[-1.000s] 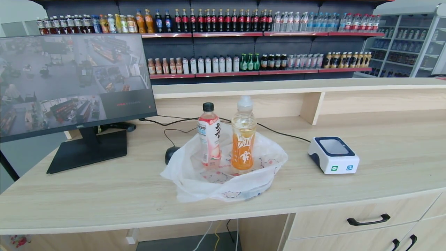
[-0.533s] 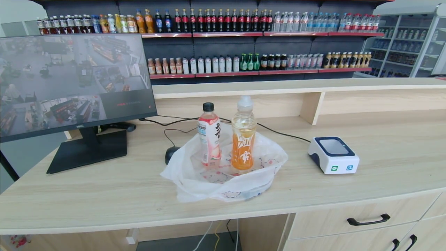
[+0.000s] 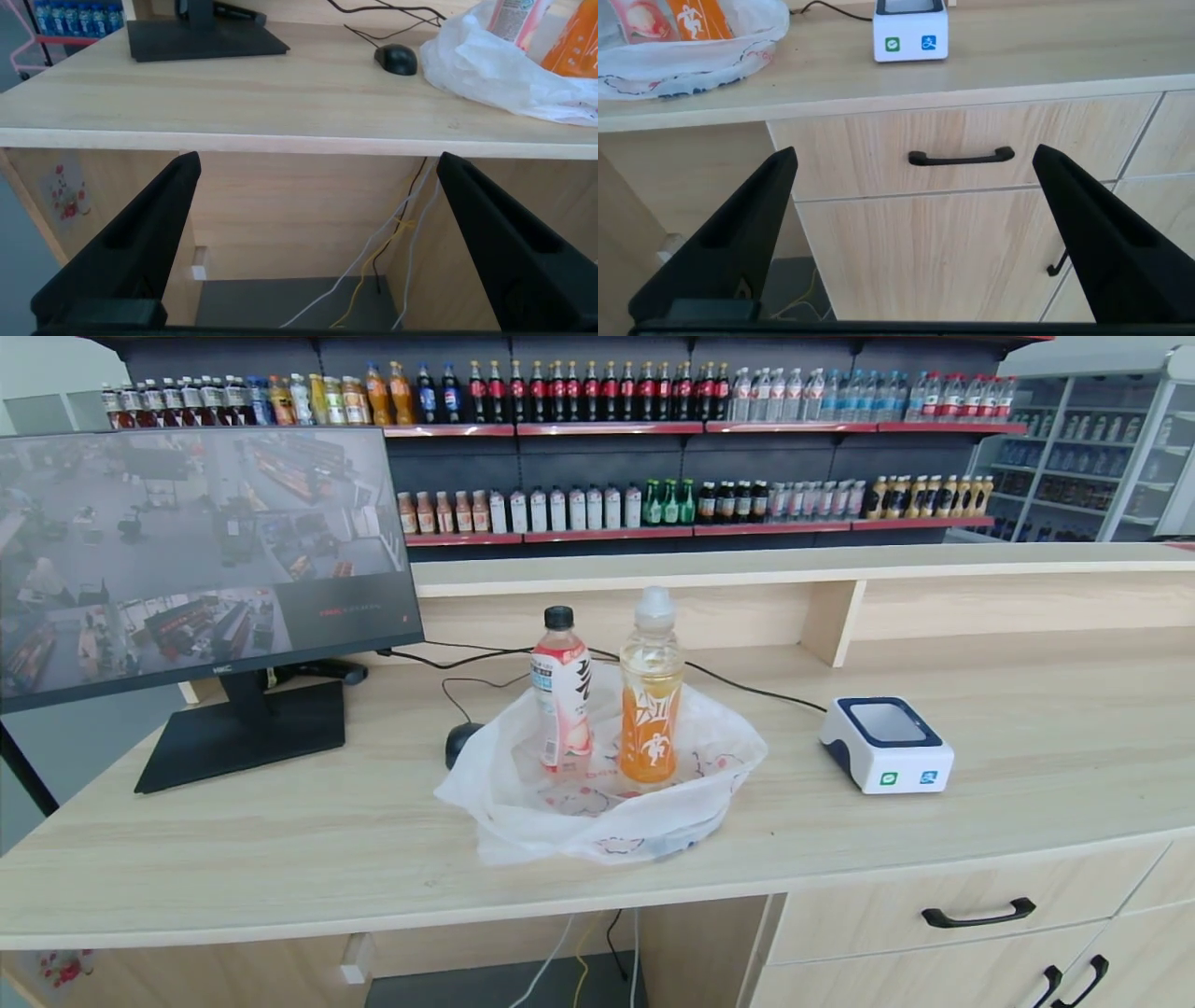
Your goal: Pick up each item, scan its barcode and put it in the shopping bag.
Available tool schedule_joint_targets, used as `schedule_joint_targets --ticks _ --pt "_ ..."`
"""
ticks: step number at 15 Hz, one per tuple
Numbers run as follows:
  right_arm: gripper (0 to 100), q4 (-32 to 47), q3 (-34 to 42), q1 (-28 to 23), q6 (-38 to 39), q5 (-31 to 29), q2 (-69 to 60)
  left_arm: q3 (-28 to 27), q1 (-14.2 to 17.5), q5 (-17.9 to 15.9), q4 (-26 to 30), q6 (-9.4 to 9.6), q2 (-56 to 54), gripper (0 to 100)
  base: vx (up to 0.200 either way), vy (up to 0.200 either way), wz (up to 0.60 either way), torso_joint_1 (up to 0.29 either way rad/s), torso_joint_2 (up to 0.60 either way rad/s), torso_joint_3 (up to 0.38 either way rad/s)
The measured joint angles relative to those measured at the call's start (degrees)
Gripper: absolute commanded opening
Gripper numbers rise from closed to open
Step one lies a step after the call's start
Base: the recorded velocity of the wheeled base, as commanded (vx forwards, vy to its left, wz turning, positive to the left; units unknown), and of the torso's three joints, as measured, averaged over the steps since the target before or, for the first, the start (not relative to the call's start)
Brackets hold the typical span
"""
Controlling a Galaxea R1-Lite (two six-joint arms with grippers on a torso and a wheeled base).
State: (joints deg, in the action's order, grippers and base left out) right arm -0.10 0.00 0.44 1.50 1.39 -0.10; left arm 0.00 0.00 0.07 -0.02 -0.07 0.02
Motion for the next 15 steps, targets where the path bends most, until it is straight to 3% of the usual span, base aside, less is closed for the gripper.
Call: schedule_joint_targets --ticks 15 --pt "100 0.0 0.0 0.0 0.0 0.0 0.0 0.0 0.0 0.0 0.0 -0.11 0.0 100 0.000 -0.200 0.00 0.005 0.00 0.002"
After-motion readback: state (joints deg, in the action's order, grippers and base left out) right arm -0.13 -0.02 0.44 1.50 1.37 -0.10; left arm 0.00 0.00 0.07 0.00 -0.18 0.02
